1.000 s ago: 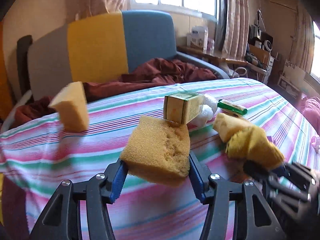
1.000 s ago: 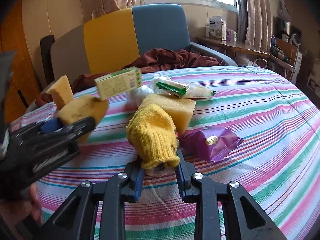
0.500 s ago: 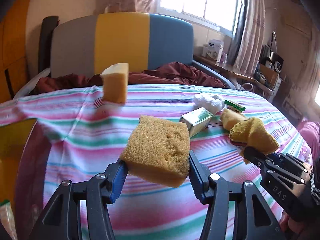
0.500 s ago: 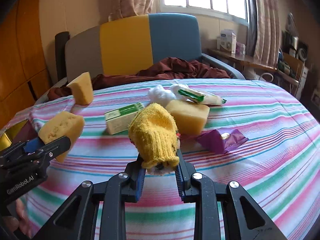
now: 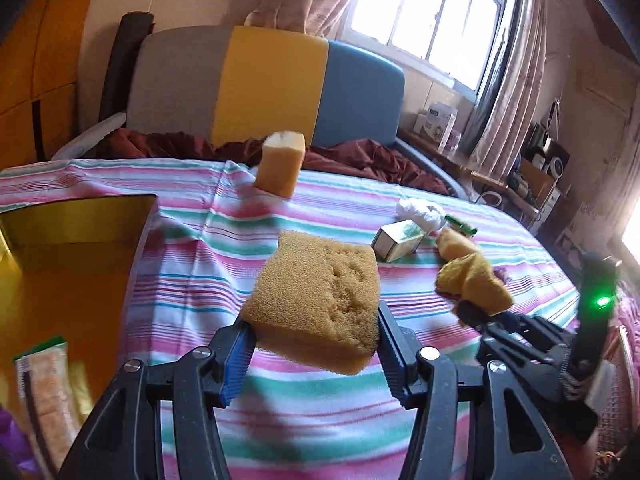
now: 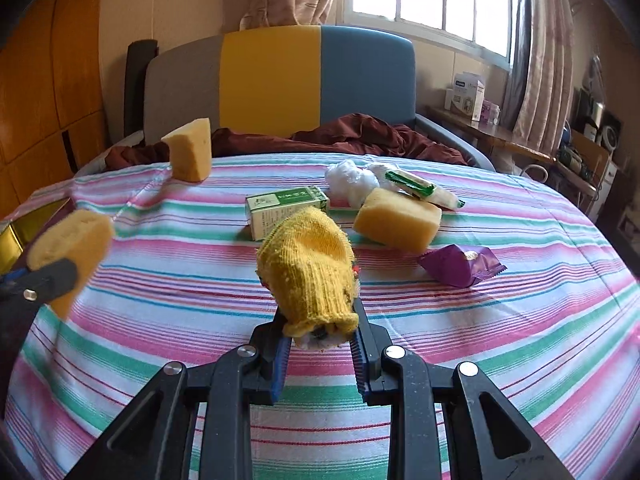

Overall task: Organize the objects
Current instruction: 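Carry sponge and sock over the gold tray and release the sponge from the left tool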

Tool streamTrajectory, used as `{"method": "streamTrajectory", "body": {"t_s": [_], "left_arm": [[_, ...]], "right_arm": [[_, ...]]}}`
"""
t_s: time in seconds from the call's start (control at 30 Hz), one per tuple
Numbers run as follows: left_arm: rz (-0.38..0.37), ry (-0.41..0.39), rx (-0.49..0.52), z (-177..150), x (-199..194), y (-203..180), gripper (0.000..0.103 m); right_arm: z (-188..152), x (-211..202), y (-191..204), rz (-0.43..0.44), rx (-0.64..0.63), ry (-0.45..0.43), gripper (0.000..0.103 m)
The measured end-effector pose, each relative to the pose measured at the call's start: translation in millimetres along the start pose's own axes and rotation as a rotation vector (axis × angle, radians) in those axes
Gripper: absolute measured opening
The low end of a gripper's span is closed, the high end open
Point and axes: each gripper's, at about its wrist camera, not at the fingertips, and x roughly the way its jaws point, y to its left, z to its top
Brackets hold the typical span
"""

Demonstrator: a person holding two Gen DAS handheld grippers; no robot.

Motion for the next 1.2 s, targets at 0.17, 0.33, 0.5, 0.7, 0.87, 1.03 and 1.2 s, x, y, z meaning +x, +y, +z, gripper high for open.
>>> {"method": "streamTrajectory", "body": {"t_s": [0.17,0.33,0.5,0.7,0.87,1.03,1.2], "left_arm": [[0.015,-0.037,-0.036,11,-31,25,0.057],[0.064,-0.013,-0.085,11,-47,60,0.057],[0.114,0.013,-0.165,7,-62,105,0.057],[0.181,0.023,-0.252,3,-76,153,0.057],[0.248,0.031,-0.292,3,-85,186,0.057],[0.299,0.066,-0.338,2,-85,217,0.057],[0.313,0.084,-0.377,0,-81,238,0.058]], "right_arm": [[-3,-5,11,0.020,-0.034,0.006,0.027],[-7,-12,23,0.032,-0.064,0.007,0.027],[-6,-19,35,0.040,-0.097,0.002,0.027],[-6,-29,53,0.088,-0.088,0.008,0.027],[-2,-40,74,0.142,-0.074,0.008,0.027],[4,-55,97,0.202,-0.078,-0.012,0.027],[12,-73,122,0.260,-0.098,-0.042,0.027]]}}
